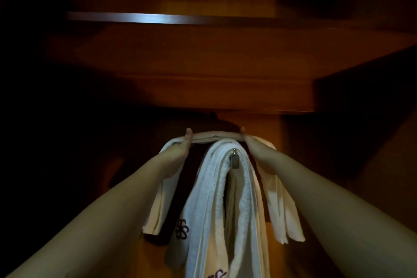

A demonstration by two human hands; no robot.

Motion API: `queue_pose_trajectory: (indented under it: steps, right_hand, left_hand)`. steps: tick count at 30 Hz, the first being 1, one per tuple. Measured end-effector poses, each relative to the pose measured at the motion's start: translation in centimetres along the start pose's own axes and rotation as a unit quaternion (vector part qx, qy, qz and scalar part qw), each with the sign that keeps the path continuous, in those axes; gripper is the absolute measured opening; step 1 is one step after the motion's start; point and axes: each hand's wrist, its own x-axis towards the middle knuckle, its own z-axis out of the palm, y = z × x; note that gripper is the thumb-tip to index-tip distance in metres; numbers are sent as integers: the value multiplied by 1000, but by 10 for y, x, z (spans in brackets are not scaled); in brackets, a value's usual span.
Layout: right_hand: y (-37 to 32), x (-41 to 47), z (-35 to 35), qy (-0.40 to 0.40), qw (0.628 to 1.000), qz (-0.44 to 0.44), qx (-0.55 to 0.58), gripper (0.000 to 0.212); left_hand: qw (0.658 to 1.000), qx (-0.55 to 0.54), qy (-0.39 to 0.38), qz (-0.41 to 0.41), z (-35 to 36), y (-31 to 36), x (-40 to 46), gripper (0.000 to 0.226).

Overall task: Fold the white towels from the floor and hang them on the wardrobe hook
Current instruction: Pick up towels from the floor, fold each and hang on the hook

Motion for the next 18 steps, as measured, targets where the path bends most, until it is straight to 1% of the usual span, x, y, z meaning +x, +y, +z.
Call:
queue_pose_trajectory:
  steps: [2, 3, 4, 6, 8, 10, 11, 13, 14, 16, 17, 18]
  right_hand:
    - [7, 3, -3, -66, 997, -2, 30, 116]
    - [9, 3, -5, -77, 996, -6, 44, 121]
    - [10, 2, -7, -76, 996, -4, 55, 129]
    - [13, 1, -11, -75, 995, -2, 69, 146]
    - [15, -1, -11, -74, 994, -1, 80, 151]
    - [20, -7, -7, -70, 994, -12, 84, 146]
    - [25, -10, -3, -62, 994, -15, 92, 139]
    - [40, -20, 6, -62, 993, -11, 99, 118]
    - [49, -26, 11, -75, 993, -2, 93, 110]
    - [72, -35, 17, -92, 990, 20, 102, 104]
    - [83, -40, 19, -95, 989, 23, 116, 101]
    - [92, -47, 21, -95, 987, 23, 125, 98]
  left_hand:
    - [997, 75, 2, 19, 5, -14, -1, 71]
    - [996, 85, -4, 9, 8, -18, -1, 75]
    - [996, 93, -11, -1, 12, -23, 1, 80]
    - [994, 106, 13, 8, 19, -26, 1, 81]
    - [994, 106, 8, 24, 20, -24, -4, 81]
    - [996, 86, -19, 17, 17, -24, -9, 82]
    - [996, 80, -47, 7, 14, -28, -12, 79]
    - [992, 72, -100, -28, 10, -44, -19, 80]
    - [991, 70, -110, -44, 8, -53, -27, 82]
    - [991, 65, -92, -75, 4, -72, -50, 84]
    - [991, 56, -76, -97, 2, -82, -61, 95]
    - [989, 46, -55, -127, 1, -93, -69, 114]
